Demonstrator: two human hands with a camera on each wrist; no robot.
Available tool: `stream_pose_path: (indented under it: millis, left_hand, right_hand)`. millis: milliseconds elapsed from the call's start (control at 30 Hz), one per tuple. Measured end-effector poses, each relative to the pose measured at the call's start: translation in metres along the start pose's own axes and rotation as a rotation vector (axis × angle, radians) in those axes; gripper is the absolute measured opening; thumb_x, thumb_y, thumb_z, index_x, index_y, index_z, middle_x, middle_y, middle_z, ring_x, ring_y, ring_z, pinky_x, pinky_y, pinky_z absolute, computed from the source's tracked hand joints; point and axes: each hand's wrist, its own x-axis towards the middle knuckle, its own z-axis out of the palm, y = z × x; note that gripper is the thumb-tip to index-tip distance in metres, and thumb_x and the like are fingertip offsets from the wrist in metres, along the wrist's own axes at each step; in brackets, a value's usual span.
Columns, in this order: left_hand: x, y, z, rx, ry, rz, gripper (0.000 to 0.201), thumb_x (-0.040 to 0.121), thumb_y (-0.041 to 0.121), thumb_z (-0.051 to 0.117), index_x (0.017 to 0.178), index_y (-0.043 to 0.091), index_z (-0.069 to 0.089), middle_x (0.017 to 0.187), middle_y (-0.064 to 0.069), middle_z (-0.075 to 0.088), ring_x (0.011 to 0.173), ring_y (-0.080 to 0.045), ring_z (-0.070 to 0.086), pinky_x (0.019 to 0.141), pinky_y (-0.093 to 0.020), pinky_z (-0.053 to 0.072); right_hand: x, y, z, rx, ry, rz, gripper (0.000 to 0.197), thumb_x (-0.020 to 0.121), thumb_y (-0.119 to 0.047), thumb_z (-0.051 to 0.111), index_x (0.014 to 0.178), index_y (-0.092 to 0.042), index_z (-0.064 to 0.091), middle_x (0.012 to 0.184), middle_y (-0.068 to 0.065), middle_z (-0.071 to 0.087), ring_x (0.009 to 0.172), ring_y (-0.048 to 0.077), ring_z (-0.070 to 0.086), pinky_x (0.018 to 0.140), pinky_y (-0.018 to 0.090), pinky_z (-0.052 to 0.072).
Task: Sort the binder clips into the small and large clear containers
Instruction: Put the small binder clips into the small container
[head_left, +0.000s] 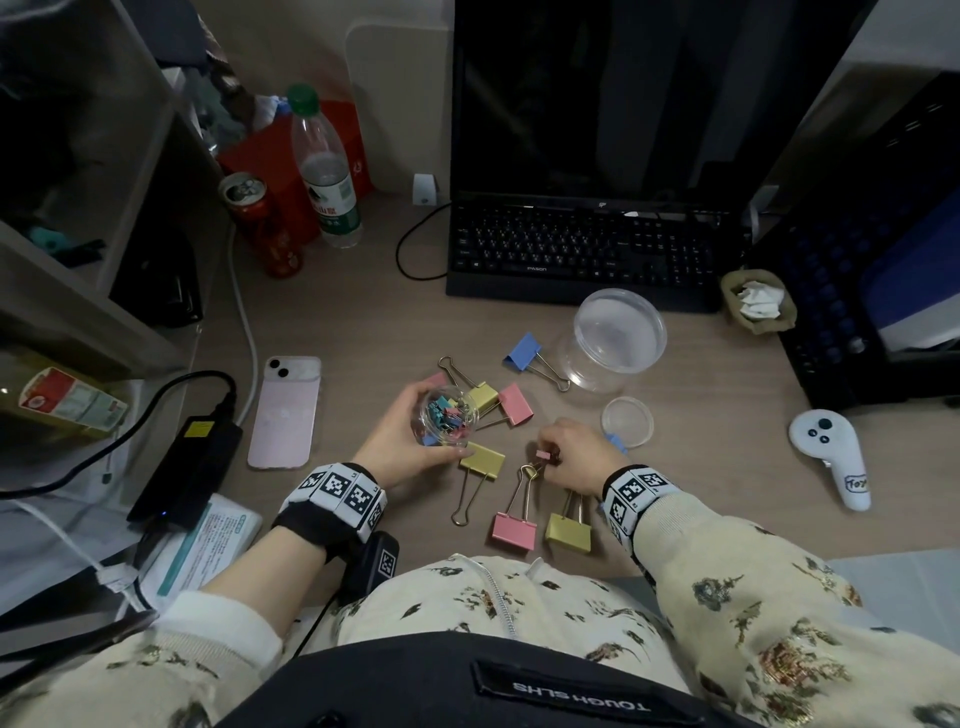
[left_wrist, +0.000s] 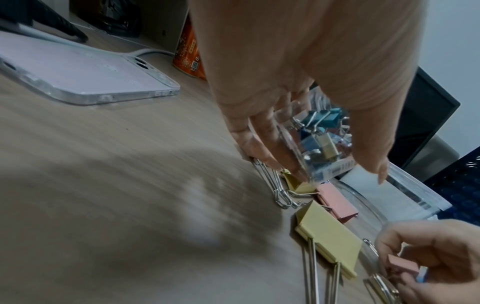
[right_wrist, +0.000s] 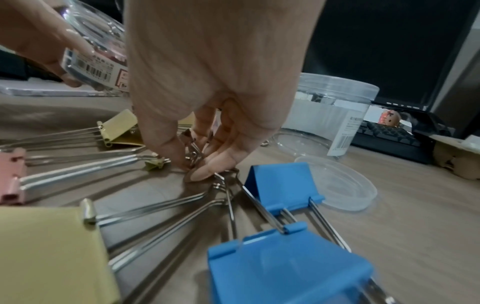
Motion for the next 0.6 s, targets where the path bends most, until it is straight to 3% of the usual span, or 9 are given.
stream_pose_path:
  millis: [100, 233, 267, 333, 367, 467, 600]
  left_hand:
    - [0.001, -0.001, 0.000, 0.010, -0.002, -0.002, 0.080, 0.060, 0.016, 0.089, 0.123, 0.028, 0.039, 0.127, 0.007, 0.050, 0.110, -0.007, 0.056, 0.082, -0.007, 0.047]
    - [0.005, -0.002, 0.004, 0.029, -0.018, -0.005, 0.083, 0.060, 0.018, 0.089, 0.127, 0.024, 0.040, 0.129, 0.006, 0.049, 0.112, -0.008, 0.055, 0.080, -0.004, 0.046]
    - [0.006, -0.001, 0.005, 0.031, -0.022, 0.000, 0.083, 0.060, 0.018, 0.089, 0.126, 0.025, 0.040, 0.130, 0.006, 0.047, 0.113, -0.009, 0.055, 0.081, -0.004, 0.045]
    - [0.009, 0.001, 0.010, 0.044, -0.030, 0.018, 0.080, 0.060, 0.018, 0.090, 0.122, 0.027, 0.040, 0.129, 0.006, 0.047, 0.114, -0.010, 0.055, 0.086, -0.007, 0.044]
    - [0.011, 0.003, 0.013, 0.053, -0.036, 0.029, 0.079, 0.059, 0.018, 0.090, 0.121, 0.027, 0.040, 0.126, 0.006, 0.048, 0.113, -0.010, 0.055, 0.091, -0.011, 0.044]
    - [0.016, 0.008, 0.022, 0.041, -0.066, 0.050, 0.078, 0.059, 0.018, 0.089, 0.121, 0.025, 0.043, 0.119, 0.006, 0.053, 0.112, -0.012, 0.057, 0.100, -0.030, 0.047]
    - [0.020, 0.012, 0.029, 0.054, -0.080, 0.059, 0.078, 0.058, 0.020, 0.090, 0.122, 0.024, 0.044, 0.120, 0.005, 0.054, 0.111, -0.012, 0.058, 0.099, -0.033, 0.049]
  right_hand:
    - [-0.004, -0.002, -0.009, 0.130, 0.102, 0.026, 0.014, 0.082, -0.018, 0.062, 0.095, -0.014, 0.064, 0.092, 0.000, 0.056, 0.085, 0.018, 0.055, 0.071, 0.028, 0.043]
    - [-0.010, -0.009, -0.031, 0.271, 0.267, 0.001, 0.007, 0.082, -0.016, 0.063, 0.085, -0.011, 0.067, 0.087, 0.004, 0.065, 0.082, 0.021, 0.060, 0.074, 0.036, 0.052]
    - [-0.011, -0.015, -0.038, 0.318, 0.301, -0.036, 0.005, 0.082, -0.014, 0.063, 0.081, -0.012, 0.066, 0.083, 0.002, 0.064, 0.079, 0.019, 0.059, 0.074, 0.032, 0.051]
    - [-0.015, -0.030, -0.052, 0.386, 0.308, -0.129, 0.011, 0.083, -0.012, 0.063, 0.075, -0.020, 0.064, 0.078, -0.008, 0.061, 0.074, 0.007, 0.055, 0.067, 0.013, 0.043]
    - [-0.016, -0.037, -0.058, 0.399, 0.299, -0.176, 0.012, 0.084, -0.013, 0.064, 0.077, -0.022, 0.066, 0.080, -0.009, 0.061, 0.075, 0.005, 0.055, 0.065, 0.010, 0.040]
    - [-0.018, -0.050, -0.065, 0.410, 0.237, -0.273, 0.014, 0.086, -0.019, 0.067, 0.099, -0.020, 0.070, 0.091, -0.010, 0.064, 0.085, 0.008, 0.059, 0.073, 0.016, 0.045]
    - [-0.024, -0.042, -0.067, 0.558, 0.211, -0.292, 0.017, 0.088, -0.018, 0.066, 0.103, -0.020, 0.072, 0.090, -0.012, 0.068, 0.075, -0.001, 0.058, 0.067, 0.011, 0.043]
